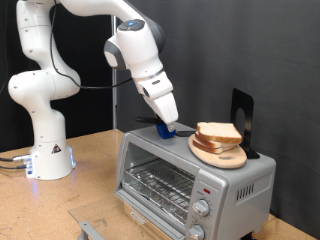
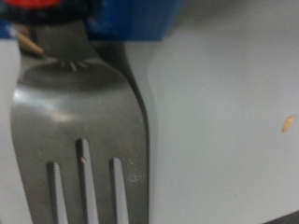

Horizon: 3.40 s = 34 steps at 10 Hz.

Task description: Make a piece of toast with the oven

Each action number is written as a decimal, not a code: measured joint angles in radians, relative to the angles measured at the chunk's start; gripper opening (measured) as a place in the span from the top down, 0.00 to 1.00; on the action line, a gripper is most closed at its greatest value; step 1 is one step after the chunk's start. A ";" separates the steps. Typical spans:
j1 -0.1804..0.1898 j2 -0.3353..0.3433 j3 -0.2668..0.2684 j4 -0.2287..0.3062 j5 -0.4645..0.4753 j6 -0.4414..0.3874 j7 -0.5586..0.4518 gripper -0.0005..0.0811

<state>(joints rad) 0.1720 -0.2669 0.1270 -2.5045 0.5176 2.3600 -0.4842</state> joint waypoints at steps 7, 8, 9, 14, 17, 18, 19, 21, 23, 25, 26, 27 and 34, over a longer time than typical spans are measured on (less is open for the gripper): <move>-0.003 0.004 0.001 -0.003 -0.010 -0.009 0.028 0.16; -0.003 0.005 0.001 -0.005 -0.012 -0.009 0.035 0.16; -0.003 0.007 0.001 -0.005 -0.013 -0.009 0.038 0.16; -0.001 0.009 0.004 -0.007 -0.009 0.004 0.031 0.16; 0.008 0.009 0.005 -0.020 0.014 0.048 -0.014 0.16; 0.009 0.009 0.005 -0.024 0.017 0.055 -0.020 0.16; 0.011 0.009 0.005 -0.029 0.024 0.069 -0.026 0.16; 0.016 0.009 0.005 -0.041 0.048 0.099 -0.047 0.16; 0.016 0.009 0.006 -0.046 0.052 0.103 -0.048 0.16; 0.016 0.009 0.006 -0.049 0.052 0.104 -0.048 0.17; 0.016 0.009 0.006 -0.049 0.052 0.105 -0.048 0.17; 0.016 0.009 0.006 -0.049 0.052 0.105 -0.048 0.40; 0.016 0.000 0.005 -0.048 0.084 0.101 -0.048 0.67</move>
<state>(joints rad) 0.1880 -0.2669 0.1320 -2.5522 0.6012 2.4609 -0.5325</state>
